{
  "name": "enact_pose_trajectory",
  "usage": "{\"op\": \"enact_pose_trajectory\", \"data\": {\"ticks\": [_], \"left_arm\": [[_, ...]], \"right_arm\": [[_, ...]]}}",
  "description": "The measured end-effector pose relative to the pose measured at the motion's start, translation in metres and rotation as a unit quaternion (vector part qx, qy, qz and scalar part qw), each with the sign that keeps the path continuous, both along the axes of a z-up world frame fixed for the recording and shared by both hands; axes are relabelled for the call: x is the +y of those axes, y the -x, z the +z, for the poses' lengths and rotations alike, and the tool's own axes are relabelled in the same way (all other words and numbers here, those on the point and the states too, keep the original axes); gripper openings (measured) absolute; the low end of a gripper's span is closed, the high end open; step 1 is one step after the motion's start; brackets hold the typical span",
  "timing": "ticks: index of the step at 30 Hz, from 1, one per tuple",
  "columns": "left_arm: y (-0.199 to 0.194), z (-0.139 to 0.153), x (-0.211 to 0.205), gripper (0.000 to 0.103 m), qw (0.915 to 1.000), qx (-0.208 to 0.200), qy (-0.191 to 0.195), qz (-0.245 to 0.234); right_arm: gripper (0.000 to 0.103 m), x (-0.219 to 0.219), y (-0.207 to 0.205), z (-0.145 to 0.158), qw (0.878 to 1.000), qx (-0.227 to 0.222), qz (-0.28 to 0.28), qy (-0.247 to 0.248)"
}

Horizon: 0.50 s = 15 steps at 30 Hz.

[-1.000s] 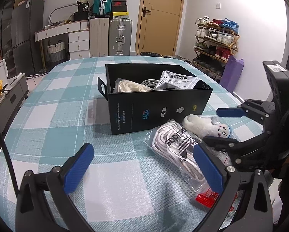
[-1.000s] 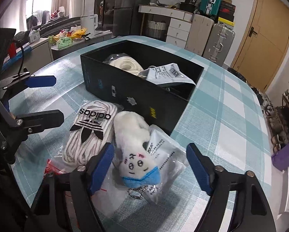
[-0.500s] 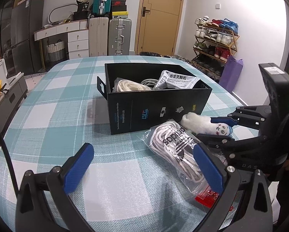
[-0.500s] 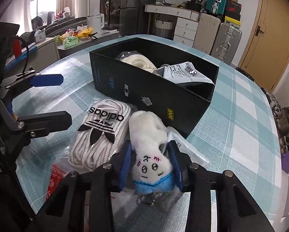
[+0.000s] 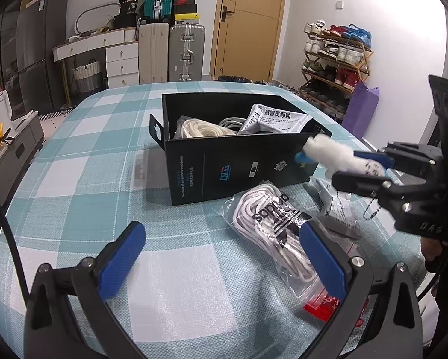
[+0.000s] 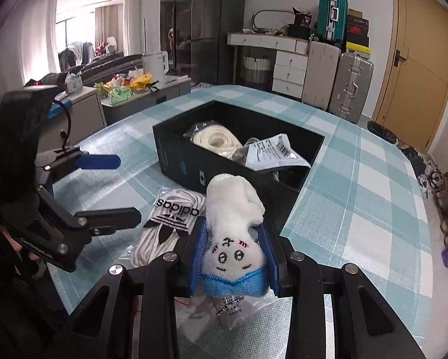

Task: Organize soft objects
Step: 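Grasp the bagged adidas cord with the left tool while the right tool holds the plush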

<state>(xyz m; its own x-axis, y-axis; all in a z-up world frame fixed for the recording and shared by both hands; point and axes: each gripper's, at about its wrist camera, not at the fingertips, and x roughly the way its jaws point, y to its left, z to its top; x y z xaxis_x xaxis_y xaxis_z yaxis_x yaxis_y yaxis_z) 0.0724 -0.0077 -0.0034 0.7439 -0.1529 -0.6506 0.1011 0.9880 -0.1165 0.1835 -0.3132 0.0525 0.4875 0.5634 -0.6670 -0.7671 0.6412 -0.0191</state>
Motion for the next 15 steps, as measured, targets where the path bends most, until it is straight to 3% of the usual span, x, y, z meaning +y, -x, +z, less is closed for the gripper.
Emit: {"op": "enact_pose_trajectory", "data": {"ticks": [4, 9, 15], "left_arm": [[-0.004, 0.0, -0.005, 0.103, 0.9998, 0.015, -0.009, 0.004], [-0.017, -0.002, -0.017, 0.103, 0.9985, 0.05, 0.022, 0.005], [-0.029, -0.004, -0.035, 0.103, 0.9978, 0.065, 0.014, 0.009]], "right_arm": [[0.035, -0.003, 0.001, 0.007, 1.0, -0.005, -0.002, -0.009], [0.035, -0.007, 0.001, 0.01, 1.0, -0.009, -0.006, -0.012], [0.035, -0.014, -0.001, 0.012, 1.0, -0.01, -0.013, -0.015]]}}
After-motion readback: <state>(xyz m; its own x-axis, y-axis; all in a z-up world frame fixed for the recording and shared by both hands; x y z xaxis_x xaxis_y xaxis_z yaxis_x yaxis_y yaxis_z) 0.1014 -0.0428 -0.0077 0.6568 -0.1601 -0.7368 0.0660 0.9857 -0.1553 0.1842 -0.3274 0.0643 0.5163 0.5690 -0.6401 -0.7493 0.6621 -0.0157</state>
